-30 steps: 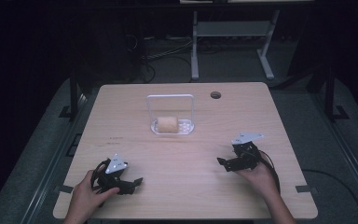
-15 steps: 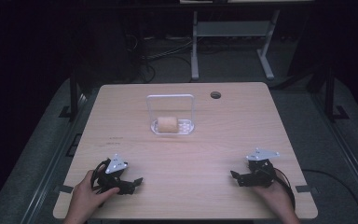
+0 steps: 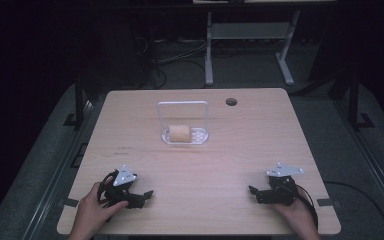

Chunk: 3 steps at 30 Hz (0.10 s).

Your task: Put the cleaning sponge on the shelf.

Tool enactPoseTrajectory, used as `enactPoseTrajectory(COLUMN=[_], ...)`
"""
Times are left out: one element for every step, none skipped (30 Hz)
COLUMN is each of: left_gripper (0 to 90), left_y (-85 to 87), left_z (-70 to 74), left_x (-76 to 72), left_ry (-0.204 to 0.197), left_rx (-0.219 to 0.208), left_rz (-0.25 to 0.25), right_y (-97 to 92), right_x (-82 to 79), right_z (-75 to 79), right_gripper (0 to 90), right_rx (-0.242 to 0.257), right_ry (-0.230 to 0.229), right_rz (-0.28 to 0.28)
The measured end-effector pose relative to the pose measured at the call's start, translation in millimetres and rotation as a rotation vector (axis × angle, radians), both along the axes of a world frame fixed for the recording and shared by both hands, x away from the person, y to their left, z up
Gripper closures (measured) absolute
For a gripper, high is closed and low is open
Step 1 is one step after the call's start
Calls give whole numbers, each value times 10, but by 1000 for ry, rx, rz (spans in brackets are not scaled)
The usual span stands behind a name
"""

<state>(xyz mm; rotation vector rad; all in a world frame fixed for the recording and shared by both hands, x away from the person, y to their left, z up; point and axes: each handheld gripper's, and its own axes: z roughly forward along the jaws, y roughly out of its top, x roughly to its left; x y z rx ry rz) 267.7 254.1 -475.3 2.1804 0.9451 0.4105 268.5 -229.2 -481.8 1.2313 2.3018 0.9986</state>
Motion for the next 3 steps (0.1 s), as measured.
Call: enactPoseTrajectory(left_gripper=[122,121,122], left_y=[0,0,0], left_z=[0,0,0], left_x=[0,0,0], left_ry=[0,0,0], left_rx=[0,0,0], left_rz=[0,0,0], right_y=[0,1,2], right_x=[0,0,0], right_z=[0,0,-1], right_gripper=[114,111,110], right_rx=[0,0,0], right_ry=[1,2,3], right_rz=[1,2,2])
